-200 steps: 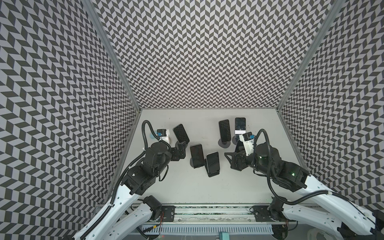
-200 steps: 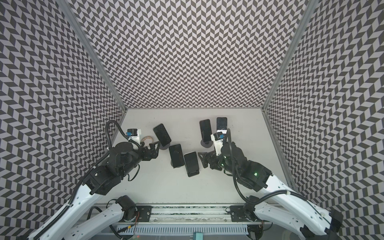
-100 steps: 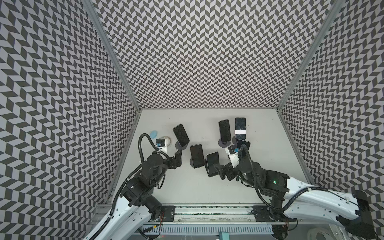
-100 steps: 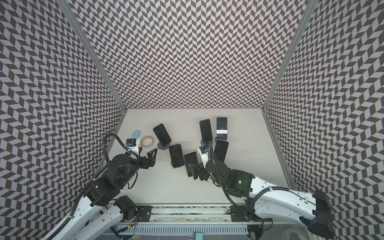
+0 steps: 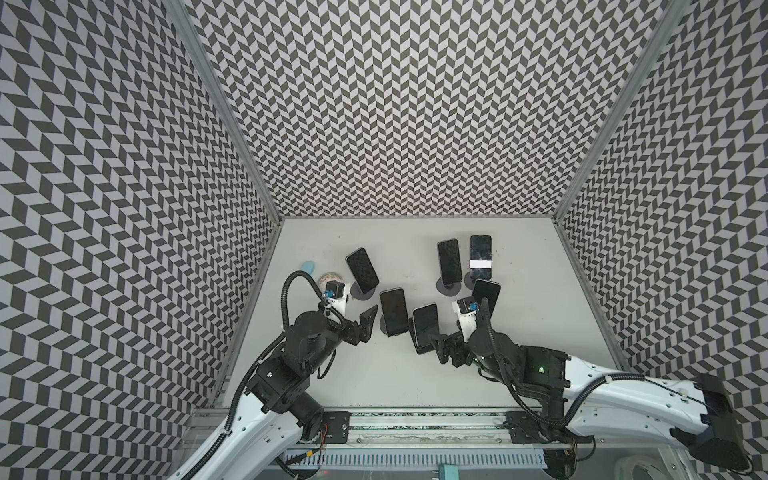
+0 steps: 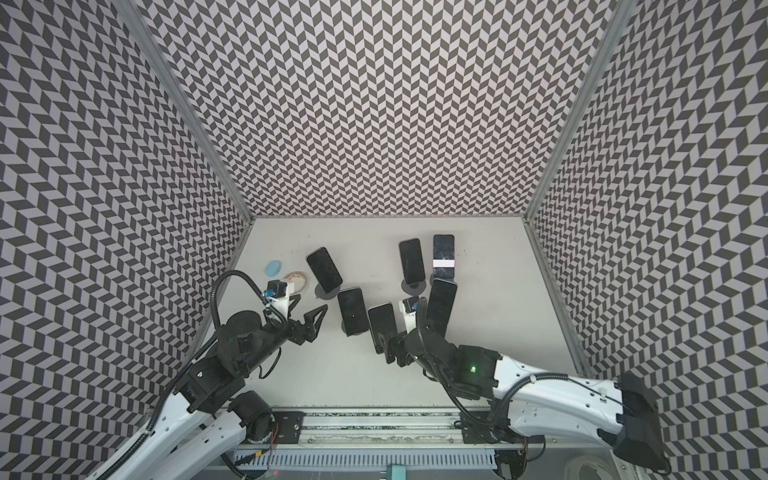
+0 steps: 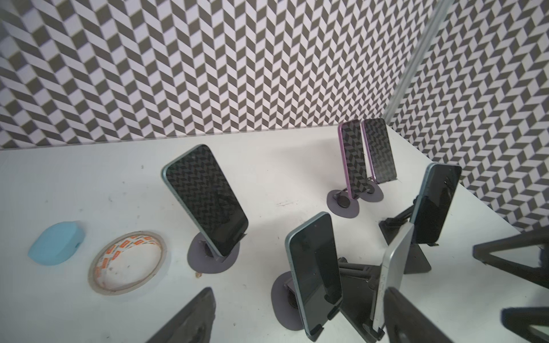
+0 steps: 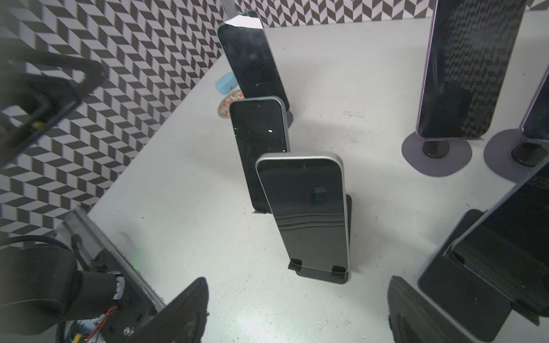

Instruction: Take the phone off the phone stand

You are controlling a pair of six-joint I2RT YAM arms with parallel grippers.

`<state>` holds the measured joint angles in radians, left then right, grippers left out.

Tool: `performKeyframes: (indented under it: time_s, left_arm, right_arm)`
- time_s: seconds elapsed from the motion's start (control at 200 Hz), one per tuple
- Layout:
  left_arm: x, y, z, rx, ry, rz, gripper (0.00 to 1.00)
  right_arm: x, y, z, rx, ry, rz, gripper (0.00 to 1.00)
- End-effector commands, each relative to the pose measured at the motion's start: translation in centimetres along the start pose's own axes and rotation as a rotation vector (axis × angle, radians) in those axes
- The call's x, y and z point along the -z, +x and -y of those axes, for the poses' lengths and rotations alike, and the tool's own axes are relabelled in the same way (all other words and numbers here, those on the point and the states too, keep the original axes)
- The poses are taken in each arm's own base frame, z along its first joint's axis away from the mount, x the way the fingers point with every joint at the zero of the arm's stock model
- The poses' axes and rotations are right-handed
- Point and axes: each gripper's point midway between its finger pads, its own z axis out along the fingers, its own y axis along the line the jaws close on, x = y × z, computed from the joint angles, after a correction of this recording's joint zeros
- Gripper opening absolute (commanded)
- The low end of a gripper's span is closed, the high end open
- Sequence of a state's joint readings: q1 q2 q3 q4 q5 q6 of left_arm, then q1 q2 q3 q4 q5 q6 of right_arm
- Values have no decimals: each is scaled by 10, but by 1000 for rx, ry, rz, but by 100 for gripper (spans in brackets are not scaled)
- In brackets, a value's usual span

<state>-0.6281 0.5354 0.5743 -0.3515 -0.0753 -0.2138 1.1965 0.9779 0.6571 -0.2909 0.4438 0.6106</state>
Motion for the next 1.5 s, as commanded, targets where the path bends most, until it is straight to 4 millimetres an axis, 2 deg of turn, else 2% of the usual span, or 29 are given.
performKeyframes:
  time_s: [0.0, 0.165, 0.371, 0.601, 1.001, 1.492]
  left_arm:
    - [-4, 2, 19, -26, 104, -11, 88]
    - [-6, 6, 21, -25, 120, -19, 88]
    - [-7, 8, 24, -29, 139, -20, 89]
    - [-8, 7, 21, -27, 122, -12, 89]
    - [-15, 11, 24, -34, 142, -23, 89]
    - [-9, 2, 14, -31, 101, 28, 89]
  right_arm:
    - [-3, -11, -2, -56, 17, 59, 93]
    - [-9, -12, -5, -98, 13, 74, 93]
    - [-24, -9, -17, -65, -22, 79, 96]
    - [-32, -8, -12, -22, 41, 74, 99]
    - [-42, -2, -20, -10, 10, 58, 100]
    - [-61, 8, -18, 9, 71, 27, 100]
